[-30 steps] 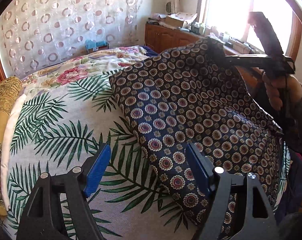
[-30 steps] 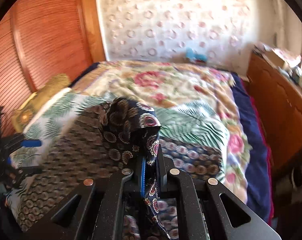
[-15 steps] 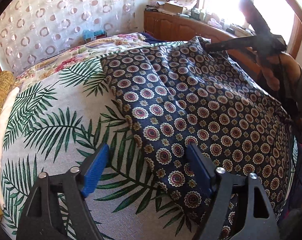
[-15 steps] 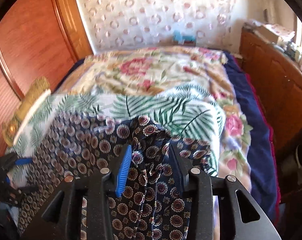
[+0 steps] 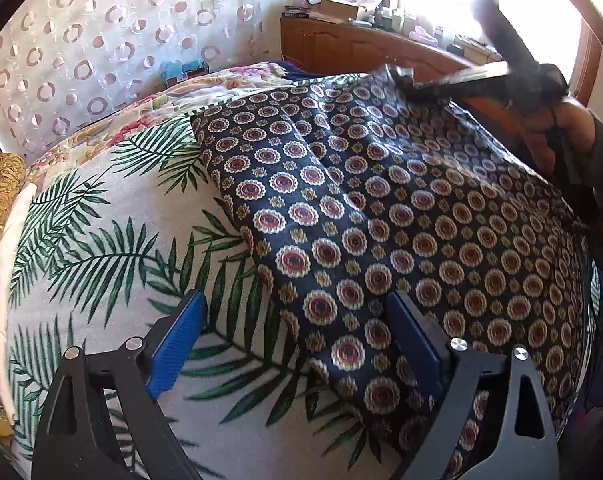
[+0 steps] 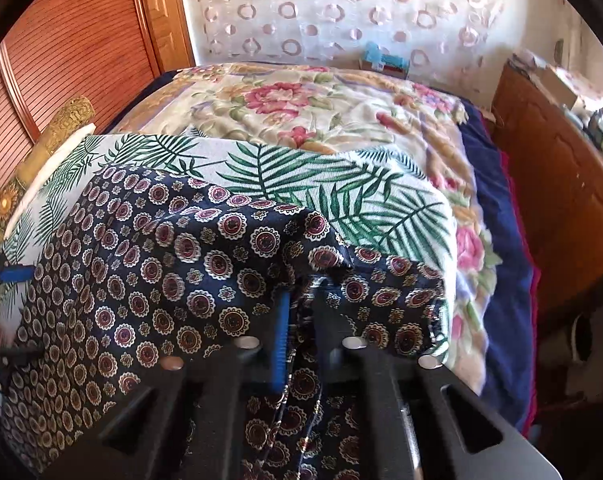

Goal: Fold small clothes

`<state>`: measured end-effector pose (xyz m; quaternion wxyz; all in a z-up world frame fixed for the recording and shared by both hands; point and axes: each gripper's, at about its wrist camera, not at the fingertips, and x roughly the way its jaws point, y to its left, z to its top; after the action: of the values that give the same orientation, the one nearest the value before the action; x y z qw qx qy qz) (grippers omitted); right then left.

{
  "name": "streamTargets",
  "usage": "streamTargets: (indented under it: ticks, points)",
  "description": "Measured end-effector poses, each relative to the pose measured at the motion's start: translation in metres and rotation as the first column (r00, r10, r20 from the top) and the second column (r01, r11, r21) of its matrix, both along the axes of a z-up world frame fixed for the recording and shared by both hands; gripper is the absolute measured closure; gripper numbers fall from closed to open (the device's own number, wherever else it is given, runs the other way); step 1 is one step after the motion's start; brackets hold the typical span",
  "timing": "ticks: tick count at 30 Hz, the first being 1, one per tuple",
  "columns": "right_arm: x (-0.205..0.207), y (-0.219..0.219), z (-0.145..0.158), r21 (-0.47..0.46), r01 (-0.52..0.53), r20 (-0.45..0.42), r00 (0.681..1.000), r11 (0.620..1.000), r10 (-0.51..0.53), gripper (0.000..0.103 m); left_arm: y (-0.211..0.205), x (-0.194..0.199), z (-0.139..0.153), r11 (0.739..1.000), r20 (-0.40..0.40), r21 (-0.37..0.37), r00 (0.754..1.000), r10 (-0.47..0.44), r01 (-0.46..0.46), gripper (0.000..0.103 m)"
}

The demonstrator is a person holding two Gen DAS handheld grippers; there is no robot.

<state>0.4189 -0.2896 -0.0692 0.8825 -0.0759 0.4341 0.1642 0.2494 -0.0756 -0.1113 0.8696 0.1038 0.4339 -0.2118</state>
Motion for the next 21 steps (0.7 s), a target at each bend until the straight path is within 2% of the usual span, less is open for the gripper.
streamTargets:
  ticks: [2,5,8,10,12,14,16,19,21]
  points:
    - [-0.011,-0.003,0.014,0.020,0.002,0.054,0.999,1.000,-0.003,0.096,0.005,-0.005,0.009,1.000,0.048,0.001,0.999,0.007,-0.007,0.011]
    - [-0.028,-0.005,0.032,0.012,0.011,0.132,0.991,1.000,-0.012,0.097,0.014,-0.010,0.025,0.998,0.064,-0.064,0.998,0.020,-0.016,0.011]
    - [-0.036,-0.016,0.040,-0.005,0.057,0.148,0.987,0.998,-0.055,0.097,0.018,-0.011,0.031,0.995,0.062,-0.095,0.997,0.035,-0.029,0.011]
    - [-0.033,-0.022,0.035,-0.069,0.143,0.160,0.978,0.987,-0.130,0.097,0.018,-0.010,0.028,0.995,0.057,-0.092,0.998,0.042,-0.036,0.011]
    - [-0.026,-0.024,0.019,-0.114,0.152,0.114,0.984,0.982,-0.139,0.095,0.015,-0.012,0.025,0.995,0.048,-0.090,0.998,0.040,-0.036,0.011]
    - [-0.027,-0.029,0.011,-0.128,0.180,0.091,0.981,0.975,-0.169,0.087,0.012,-0.015,0.023,0.996,0.049,-0.080,0.998,0.031,-0.027,0.011]
    - [-0.034,-0.034,0.010,-0.100,0.179,0.067,0.983,0.979,-0.173,0.085,0.008,-0.020,0.022,0.998,0.053,-0.067,0.998,0.027,-0.023,0.011]
    - [-0.057,-0.041,0.012,-0.071,0.188,0.056,0.981,0.979,-0.185,0.072,0.006,-0.027,0.021,0.998,0.052,-0.067,0.998,0.021,-0.017,0.011]
    - [-0.083,-0.046,0.016,-0.044,0.193,0.051,0.980,0.980,-0.191,0.072,0.006,-0.030,0.023,0.998,0.060,-0.066,0.998,0.020,-0.016,0.011]
